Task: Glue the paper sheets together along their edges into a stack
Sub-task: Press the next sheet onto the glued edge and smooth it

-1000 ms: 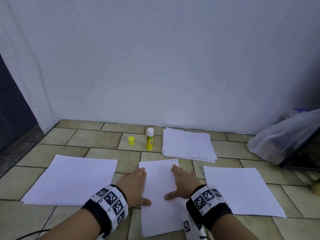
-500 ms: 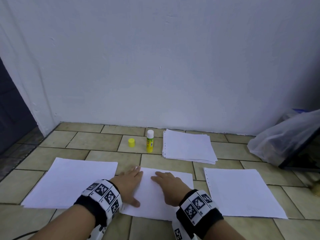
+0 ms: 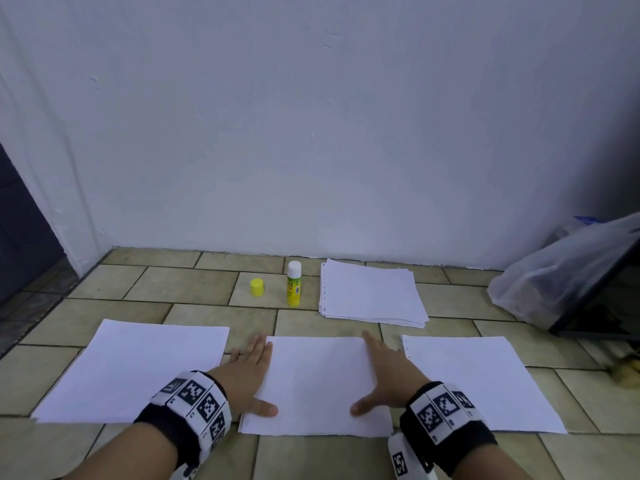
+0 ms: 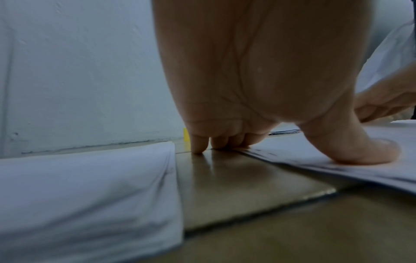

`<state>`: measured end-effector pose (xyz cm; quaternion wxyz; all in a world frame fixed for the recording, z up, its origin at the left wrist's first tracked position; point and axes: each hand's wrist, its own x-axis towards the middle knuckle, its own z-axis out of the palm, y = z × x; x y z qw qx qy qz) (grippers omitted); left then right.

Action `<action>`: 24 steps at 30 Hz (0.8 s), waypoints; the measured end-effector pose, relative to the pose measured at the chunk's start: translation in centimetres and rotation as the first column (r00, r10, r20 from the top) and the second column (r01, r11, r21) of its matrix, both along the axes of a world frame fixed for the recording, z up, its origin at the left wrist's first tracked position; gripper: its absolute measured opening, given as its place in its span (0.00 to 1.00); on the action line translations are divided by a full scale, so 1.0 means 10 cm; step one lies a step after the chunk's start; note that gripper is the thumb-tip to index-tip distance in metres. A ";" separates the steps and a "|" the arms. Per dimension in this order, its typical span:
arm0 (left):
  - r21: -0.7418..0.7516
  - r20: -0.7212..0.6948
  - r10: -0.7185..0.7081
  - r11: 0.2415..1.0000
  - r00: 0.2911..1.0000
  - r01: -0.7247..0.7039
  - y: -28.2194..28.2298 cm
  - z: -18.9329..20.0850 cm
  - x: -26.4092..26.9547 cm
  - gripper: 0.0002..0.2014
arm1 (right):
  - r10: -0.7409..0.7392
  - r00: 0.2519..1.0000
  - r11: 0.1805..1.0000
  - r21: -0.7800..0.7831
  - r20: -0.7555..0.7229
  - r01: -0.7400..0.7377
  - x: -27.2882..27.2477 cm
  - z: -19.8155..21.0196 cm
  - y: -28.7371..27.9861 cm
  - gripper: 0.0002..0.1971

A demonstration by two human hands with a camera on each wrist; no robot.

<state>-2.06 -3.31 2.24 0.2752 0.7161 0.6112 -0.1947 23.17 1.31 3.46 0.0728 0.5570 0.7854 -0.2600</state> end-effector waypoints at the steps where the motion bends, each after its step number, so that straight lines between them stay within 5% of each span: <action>1: 0.000 -0.003 0.000 1.000 1.000 0.000 0.00 0.00 0.00 0.54 | -0.005 1.000 1.000 0.012 -0.010 0.005 -0.01 0.01 0.00 0.67; 6: 0.000 -0.013 -0.005 1.000 1.000 0.005 -0.01 0.01 0.00 0.54 | -0.071 0.946 0.997 0.010 -0.315 0.078 0.04 0.07 0.06 0.63; 9: 0.004 -0.024 -0.005 1.000 1.000 0.005 -0.01 0.00 0.00 0.54 | -0.105 0.876 0.983 0.085 -0.470 0.163 0.09 0.07 0.02 0.51; 14: 0.026 -0.026 -0.006 1.000 1.000 0.007 -0.02 -0.03 -0.01 0.54 | -0.062 0.931 0.997 0.030 -0.360 0.078 0.12 -0.02 -0.13 0.18; 19: 0.011 -0.020 -0.034 0.999 0.999 0.034 0.02 -0.06 -0.04 0.65 | -0.057 0.925 0.997 0.034 -0.377 0.076 0.18 -0.02 -0.16 0.14; 24: 0.055 -0.029 -0.053 0.997 0.998 0.054 -0.02 -0.09 -0.06 0.62 | 0.009 0.913 0.996 0.080 -0.409 0.026 0.21 0.07 -0.15 0.11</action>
